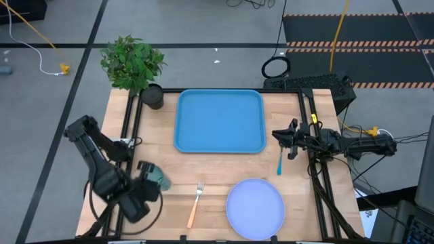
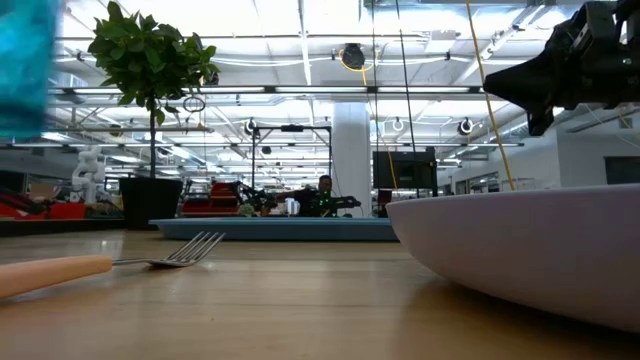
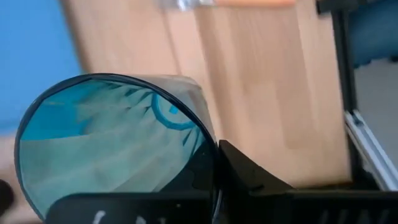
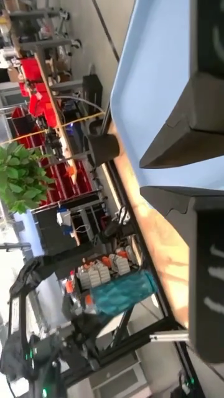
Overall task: Pick and place plate/cup/fork/spoon on tray
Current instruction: Put the blue glass on the blue serving tray
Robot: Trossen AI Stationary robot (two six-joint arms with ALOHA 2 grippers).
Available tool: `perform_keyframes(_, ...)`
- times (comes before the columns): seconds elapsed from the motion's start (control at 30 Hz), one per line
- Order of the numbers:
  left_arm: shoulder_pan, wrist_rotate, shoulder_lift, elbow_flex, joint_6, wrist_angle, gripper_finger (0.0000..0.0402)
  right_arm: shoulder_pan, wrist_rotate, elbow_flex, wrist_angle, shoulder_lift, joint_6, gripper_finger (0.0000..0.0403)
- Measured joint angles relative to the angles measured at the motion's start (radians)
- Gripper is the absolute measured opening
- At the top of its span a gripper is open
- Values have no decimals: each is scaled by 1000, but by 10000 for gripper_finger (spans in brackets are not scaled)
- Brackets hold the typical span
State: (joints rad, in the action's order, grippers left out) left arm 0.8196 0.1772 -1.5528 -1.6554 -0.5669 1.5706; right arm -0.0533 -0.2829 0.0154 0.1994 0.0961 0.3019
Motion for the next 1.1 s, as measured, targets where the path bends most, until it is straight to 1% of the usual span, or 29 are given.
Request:
perform_keyframes(0.13, -92, 57, 30, -25, 160, 0, 16, -11, -1, 0, 35, 19, -31, 52)
perform_keyframes(0.27, -208, 74, 49, -26, 336, 2, 8, -10, -8, 0, 95, 27, -83, 52)
perform_keyframes(0.4, -336, 154, 51, -26, 529, 0, 17, -10, -8, 0, 119, 27, -86, 52)
perform_keyframes(0.47, -409, 175, 51, -26, 618, -1, 20, -10, -9, 0, 119, 27, -86, 52)
perform_keyframes(0.57, -529, 174, 51, -26, 708, -2, 12, -10, -13, 0, 119, 27, -87, 52)
perform_keyframes(0.63, -615, 175, 51, -26, 755, -2, 8, -10, -51, 0, 118, 27, -98, 52)
perform_keyframes(0.73, -732, 176, 51, -26, 814, -9, 15, -9, -88, 0, 119, 27, -105, 52)
perform_keyframes(0.87, -871, 174, 51, -26, 898, -59, 21, -9, -86, 0, 124, 27, -67, 52)
perform_keyframes(0.93, -932, 151, 51, -26, 962, -97, 12, -9, -83, 0, 123, 27, -37, 52)
perform_keyframes(1.0, -990, 108, 51, -26, 1027, -144, 8, -9, -83, 0, 122, 27, -20, 52)
perform_keyframes(1.1, -1069, 53, 50, -26, 1101, -214, 16, -9, -83, 0, 122, 27, -15, 52)
